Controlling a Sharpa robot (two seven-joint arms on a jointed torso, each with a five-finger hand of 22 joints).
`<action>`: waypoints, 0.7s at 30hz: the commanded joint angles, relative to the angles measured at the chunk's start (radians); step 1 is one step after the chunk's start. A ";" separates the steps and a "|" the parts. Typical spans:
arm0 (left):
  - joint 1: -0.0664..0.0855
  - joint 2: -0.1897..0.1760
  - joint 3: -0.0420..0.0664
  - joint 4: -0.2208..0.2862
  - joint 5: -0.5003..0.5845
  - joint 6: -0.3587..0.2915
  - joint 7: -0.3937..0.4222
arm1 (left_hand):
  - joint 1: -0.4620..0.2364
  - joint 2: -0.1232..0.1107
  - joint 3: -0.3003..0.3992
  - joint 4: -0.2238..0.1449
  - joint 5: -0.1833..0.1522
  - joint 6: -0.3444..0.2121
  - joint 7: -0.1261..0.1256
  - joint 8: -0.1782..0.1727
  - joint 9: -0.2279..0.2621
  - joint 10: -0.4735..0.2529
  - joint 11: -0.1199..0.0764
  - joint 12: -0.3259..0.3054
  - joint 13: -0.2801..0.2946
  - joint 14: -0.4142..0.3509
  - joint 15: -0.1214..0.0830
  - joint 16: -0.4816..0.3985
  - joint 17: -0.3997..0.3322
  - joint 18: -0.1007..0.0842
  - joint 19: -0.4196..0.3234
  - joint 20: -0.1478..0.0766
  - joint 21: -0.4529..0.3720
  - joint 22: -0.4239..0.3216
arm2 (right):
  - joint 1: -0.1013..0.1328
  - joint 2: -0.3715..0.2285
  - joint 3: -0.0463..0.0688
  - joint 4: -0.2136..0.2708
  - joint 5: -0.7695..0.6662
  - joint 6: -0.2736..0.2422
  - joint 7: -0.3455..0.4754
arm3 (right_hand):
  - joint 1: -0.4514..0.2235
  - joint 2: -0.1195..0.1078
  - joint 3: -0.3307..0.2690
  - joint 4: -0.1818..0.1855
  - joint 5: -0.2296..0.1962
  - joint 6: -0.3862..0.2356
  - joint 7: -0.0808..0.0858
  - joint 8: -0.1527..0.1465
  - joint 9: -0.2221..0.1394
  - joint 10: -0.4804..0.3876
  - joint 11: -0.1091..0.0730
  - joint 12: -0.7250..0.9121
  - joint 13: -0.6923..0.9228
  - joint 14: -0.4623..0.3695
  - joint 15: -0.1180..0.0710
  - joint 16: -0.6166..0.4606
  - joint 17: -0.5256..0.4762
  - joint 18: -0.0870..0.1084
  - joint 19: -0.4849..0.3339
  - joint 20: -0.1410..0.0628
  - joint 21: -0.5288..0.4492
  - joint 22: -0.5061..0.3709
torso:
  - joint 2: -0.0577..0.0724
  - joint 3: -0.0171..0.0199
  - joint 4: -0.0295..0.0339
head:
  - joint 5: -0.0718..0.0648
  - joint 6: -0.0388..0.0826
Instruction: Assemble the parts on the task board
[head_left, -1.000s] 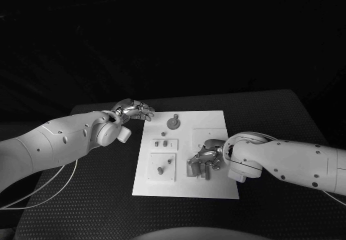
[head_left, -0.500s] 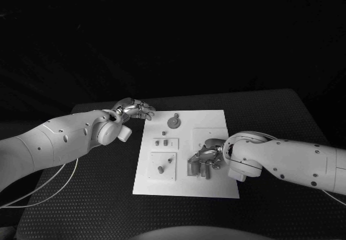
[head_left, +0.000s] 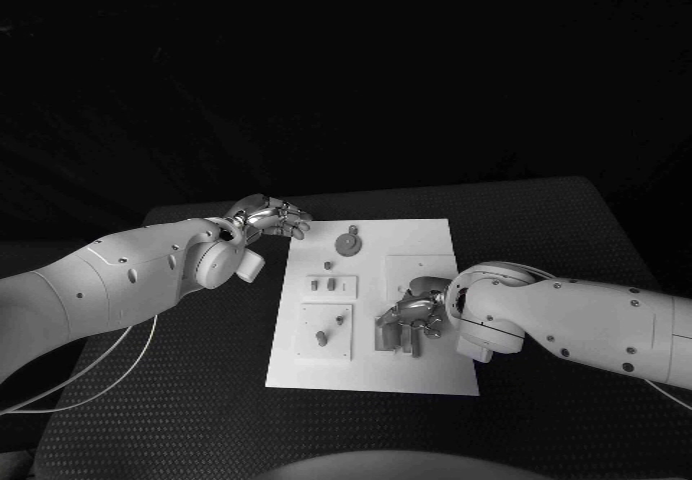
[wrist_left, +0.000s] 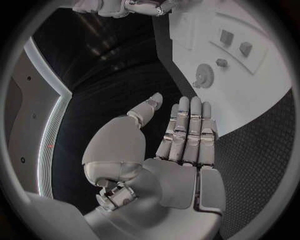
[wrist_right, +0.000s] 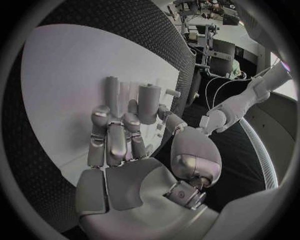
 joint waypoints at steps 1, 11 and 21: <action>0.001 0.002 0.001 0.001 0.005 0.006 0.008 | -0.010 -0.001 -0.002 0.007 -0.001 -0.006 -0.003 0.002 -0.002 -0.009 0.003 -0.007 -0.002 0.005 0.003 -0.005 0.003 -0.015 0.000 0.006 -0.002 -0.002 | -0.007 0.003 -0.004 0.002 -0.005 0.030 0.004 | -0.002 -0.015 0.001 0.007 -0.003 -0.006 0.005 -0.007 0.000 -0.006 0.004 -0.005 0.001 -0.008 0.000 -0.003 -0.002 0.029 -0.005 -0.002 -0.001 0.016 | 0.000 0.0004 0.0002 | 0.000 -0.001; 0.001 0.002 0.001 0.001 0.005 0.008 0.008 | -0.010 -0.001 -0.002 0.007 -0.002 -0.006 -0.003 0.002 -0.002 -0.009 0.003 -0.007 -0.002 0.005 0.003 -0.006 0.004 -0.015 -0.001 0.006 -0.002 -0.002 | -0.007 0.006 -0.004 0.003 -0.005 0.038 0.004 | -0.002 -0.018 0.003 0.012 -0.003 -0.007 0.005 -0.007 0.000 -0.007 0.005 -0.006 0.001 -0.009 0.000 -0.003 -0.002 0.029 -0.006 -0.002 -0.002 0.016 | 0.000 -0.0001 0.0001 | 0.001 -0.003; 0.001 0.003 0.001 0.001 0.005 0.008 0.007 | -0.010 -0.001 -0.002 0.008 -0.002 -0.006 -0.003 0.003 -0.002 -0.009 0.003 -0.007 -0.002 0.006 0.003 -0.007 0.005 -0.015 -0.001 0.006 -0.002 -0.002 | -0.008 0.006 -0.004 -0.002 -0.012 0.040 0.004 | -0.014 -0.085 0.022 0.075 -0.003 -0.014 0.007 -0.010 0.001 -0.013 0.008 -0.010 0.003 -0.022 0.002 -0.005 -0.014 0.029 -0.008 -0.003 -0.003 0.015 | 0.000 0.0001 0.0000 | 0.002 -0.004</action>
